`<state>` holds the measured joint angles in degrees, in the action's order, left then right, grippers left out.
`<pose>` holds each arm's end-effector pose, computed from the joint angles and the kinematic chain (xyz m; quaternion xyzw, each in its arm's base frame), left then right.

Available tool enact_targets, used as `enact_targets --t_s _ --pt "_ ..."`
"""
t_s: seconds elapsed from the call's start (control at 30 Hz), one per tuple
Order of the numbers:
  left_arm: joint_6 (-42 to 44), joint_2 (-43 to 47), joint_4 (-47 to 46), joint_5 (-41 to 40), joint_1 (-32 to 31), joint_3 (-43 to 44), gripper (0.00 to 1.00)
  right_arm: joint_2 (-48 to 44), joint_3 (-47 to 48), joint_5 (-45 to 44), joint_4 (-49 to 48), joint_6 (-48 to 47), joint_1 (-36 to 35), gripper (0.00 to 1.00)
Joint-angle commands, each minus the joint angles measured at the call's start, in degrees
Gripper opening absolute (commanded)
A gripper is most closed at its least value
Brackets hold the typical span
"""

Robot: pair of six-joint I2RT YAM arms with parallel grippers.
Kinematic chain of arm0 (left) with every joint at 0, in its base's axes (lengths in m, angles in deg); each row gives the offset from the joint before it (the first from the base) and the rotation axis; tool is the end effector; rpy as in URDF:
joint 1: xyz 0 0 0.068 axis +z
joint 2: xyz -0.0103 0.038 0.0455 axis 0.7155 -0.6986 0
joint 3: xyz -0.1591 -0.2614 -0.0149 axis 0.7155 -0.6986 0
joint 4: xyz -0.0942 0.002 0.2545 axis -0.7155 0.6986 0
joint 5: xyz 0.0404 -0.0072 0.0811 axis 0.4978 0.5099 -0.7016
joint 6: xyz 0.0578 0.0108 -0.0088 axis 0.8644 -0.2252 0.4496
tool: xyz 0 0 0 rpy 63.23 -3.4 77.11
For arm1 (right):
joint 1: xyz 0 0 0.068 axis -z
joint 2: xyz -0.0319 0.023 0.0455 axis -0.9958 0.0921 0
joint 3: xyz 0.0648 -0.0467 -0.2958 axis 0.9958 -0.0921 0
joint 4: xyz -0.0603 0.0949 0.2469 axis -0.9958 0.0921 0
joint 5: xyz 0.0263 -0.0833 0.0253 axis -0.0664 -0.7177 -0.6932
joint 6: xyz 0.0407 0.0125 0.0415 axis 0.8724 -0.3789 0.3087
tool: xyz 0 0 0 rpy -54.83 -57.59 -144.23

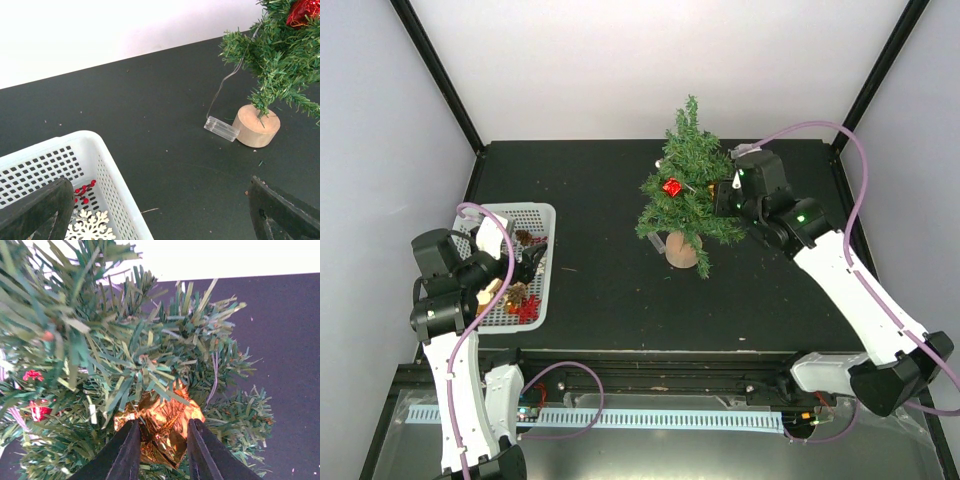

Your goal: Decorate the small christmas tree

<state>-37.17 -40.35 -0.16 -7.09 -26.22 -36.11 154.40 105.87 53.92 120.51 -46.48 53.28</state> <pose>0.1100 0.0069 0.3633 0.1765 0.8087 -0.1582 0.5384 0.2331 0.1330 0.4274 -0.0132 0.8847 0.1405 0.4442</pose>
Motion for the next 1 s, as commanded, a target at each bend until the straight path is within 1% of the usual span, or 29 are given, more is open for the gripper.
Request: enact_targets --t_s 0.0,0.17,0.23,0.27,0.43,0.47,0.53,0.63,0.77,0.8,0.87,0.97 --pt "0.68 0.58 -1.07 1.21 0.49 0.12 0.95 0.83 -1.3 1.28 -1.46 0.18 0.27 0.28" --pt "0.72 0.67 -0.87 0.77 0.49 0.52 0.95 -1.97 -0.62 -0.82 -0.82 0.33 0.25 0.28" --pt "0.68 0.59 -0.76 0.33 0.49 0.85 0.95 -3.96 0.1 -1.96 -0.22 0.31 0.3 0.3" --pt "0.72 0.54 -0.69 0.14 0.49 1.08 0.95 -4.86 0.91 -2.48 0.51 0.08 0.3 0.32" --pt "0.67 -0.39 0.27 -1.2 0.49 3.43 0.95 -8.59 3.64 -3.78 4.31 0.14 0.29 0.49" --pt "0.82 -0.72 0.57 -1.6 0.49 3.9 0.95 -9.32 3.65 -3.76 4.88 0.18 0.3 0.51" --pt "1.35 -1.72 1.21 -3.18 0.5 5.11 0.95 -10.49 3.37 -3.5 6.04 0.17 0.32 0.52" --pt "3.63 -4.55 2.79 -9.38 0.49 7.44 0.95 -12.12 1.84 -2.37 7.41 0.17 0.24 0.52" --pt "9.68 -10.62 4.08 -25.19 0.84 8.9 0.94 -14.42 -0.8 -1.37 8.25 -0.11 0.24 0.53" --pt "11.45 -12.21 4.53 -27.58 1.38 8.9 0.94 -14.74 -1.24 -0.22 8.57 -0.39 0.28 0.53" --pt "14.93 -15.19 5.31 -28.01 4.0 8.37 0.93 -14.42 -1.03 3.12 10.12 -1.04 0.24 0.53" --pt "20.19 -20.18 6.59 -21.8 11.49 7.69 0.93 -13.53 1.13 6.9 13.11 -1.31 -0.25 0.53"
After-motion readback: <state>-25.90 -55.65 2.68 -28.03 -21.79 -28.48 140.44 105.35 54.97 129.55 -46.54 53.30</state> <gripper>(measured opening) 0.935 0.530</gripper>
